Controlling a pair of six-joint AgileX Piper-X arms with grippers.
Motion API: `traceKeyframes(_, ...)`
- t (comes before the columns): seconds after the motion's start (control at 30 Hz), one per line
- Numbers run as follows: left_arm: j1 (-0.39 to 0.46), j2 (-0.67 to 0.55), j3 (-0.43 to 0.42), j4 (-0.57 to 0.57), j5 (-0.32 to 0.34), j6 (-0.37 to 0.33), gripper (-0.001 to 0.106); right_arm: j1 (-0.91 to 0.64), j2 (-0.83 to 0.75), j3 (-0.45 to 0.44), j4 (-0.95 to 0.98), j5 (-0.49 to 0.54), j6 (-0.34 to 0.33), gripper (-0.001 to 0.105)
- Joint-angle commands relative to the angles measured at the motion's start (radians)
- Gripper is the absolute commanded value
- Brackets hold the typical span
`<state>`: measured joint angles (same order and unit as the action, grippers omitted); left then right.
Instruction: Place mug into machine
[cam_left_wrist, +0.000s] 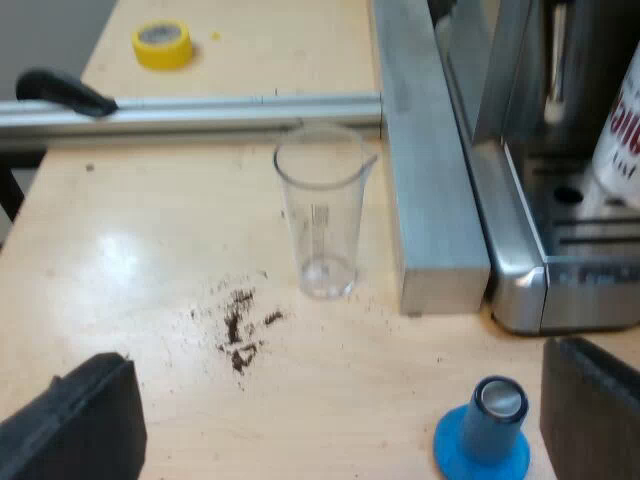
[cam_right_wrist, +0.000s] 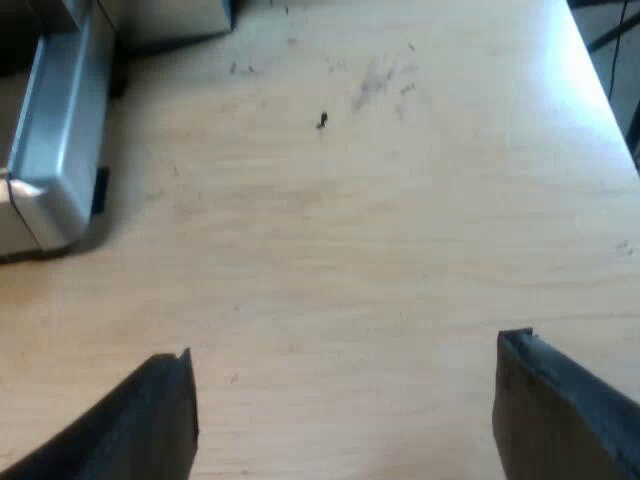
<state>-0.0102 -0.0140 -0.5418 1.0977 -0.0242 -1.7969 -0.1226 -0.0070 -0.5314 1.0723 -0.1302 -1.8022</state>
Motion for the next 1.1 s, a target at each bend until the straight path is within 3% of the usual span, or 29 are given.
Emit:
traceKeyframes(0.03, 0.002, -0.138, 0.001, -0.025, -0.018, 0.002, 0.081, 0.0, -0.046, -0.001, -0.032, -0.006, -0.004, 0.064)
traceKeyframes(1.1, 0.002, -0.138, 0.026, -0.078, -0.017, 0.028, 0.081, 0.0, -0.046, -0.002, -0.031, -0.001, -0.004, 0.064)
